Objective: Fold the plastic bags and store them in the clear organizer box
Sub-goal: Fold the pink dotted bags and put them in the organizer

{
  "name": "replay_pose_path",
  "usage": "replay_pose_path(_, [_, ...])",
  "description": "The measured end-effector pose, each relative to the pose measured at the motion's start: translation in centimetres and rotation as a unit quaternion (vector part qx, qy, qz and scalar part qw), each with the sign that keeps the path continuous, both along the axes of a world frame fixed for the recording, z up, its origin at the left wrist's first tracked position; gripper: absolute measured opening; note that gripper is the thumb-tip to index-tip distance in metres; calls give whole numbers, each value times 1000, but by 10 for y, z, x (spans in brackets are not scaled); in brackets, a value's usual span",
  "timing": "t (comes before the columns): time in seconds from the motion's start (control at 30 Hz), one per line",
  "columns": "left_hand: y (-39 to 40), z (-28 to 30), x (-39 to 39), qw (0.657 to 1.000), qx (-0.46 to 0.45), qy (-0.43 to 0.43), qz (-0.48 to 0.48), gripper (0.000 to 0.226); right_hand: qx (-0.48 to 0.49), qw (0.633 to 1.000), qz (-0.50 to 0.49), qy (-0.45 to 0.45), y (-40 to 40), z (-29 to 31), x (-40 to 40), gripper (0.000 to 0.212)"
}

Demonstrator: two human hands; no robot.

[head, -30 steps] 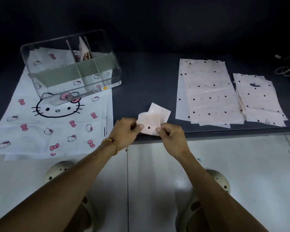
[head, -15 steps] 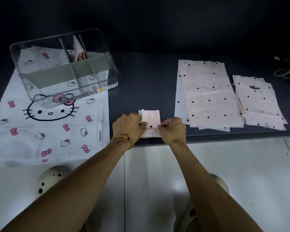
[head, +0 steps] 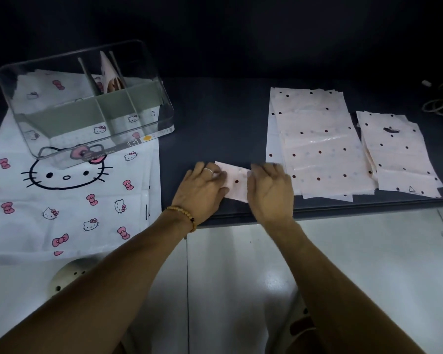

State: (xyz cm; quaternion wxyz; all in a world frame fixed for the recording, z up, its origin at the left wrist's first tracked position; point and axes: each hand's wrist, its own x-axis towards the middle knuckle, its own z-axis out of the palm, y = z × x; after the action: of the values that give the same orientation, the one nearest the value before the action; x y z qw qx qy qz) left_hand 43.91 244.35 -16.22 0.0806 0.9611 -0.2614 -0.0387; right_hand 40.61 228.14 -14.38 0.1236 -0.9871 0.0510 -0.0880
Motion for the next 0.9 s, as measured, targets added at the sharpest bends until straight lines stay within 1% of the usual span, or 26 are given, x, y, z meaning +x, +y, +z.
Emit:
replay_pose_path(0.1, [1, 3, -1, 1000, 21, -3, -10, 46, -12, 994, 38, 97, -2, -18, -28, 45])
replay_pose_path(0.17, [2, 5, -1, 999, 38, -13, 0, 46, -5, 992, 41, 118, -6, -26, -29, 50])
replay_pose_path(0.23, [-3, 11, -1, 998, 39, -44, -17, 41, 6, 992, 44, 117, -8, -30, -28, 51])
replay_pose_path(0.3, [-20, 12, 0, 995, 11, -55, -83, 36, 16, 993, 50, 108, -9, -33, -29, 51])
replay_pose_path(0.37, [-39, 8, 3, 992, -23, -8, -126, 46, 11, 993, 54, 106, -11, -34, -30, 51])
replay_pose_path(0.43, [-44, -1, 7, 993, -39, 11, -114, 52, 1, 993, 63, 104, -13, -34, -31, 51])
replay_pose_path(0.5, [-38, -9, 9, 993, -46, 7, -105, 50, -4, 992, 70, 105, -14, -34, -31, 52])
replay_pose_path(0.67, [-24, -12, 14, 989, -52, 13, -135, 47, -7, 994, 66, 91, -12, -32, -32, 51])
replay_pose_path(0.9, [27, -8, 28, 995, -43, 37, -84, 50, -14, 993, 68, 92, -13, -35, -32, 56])
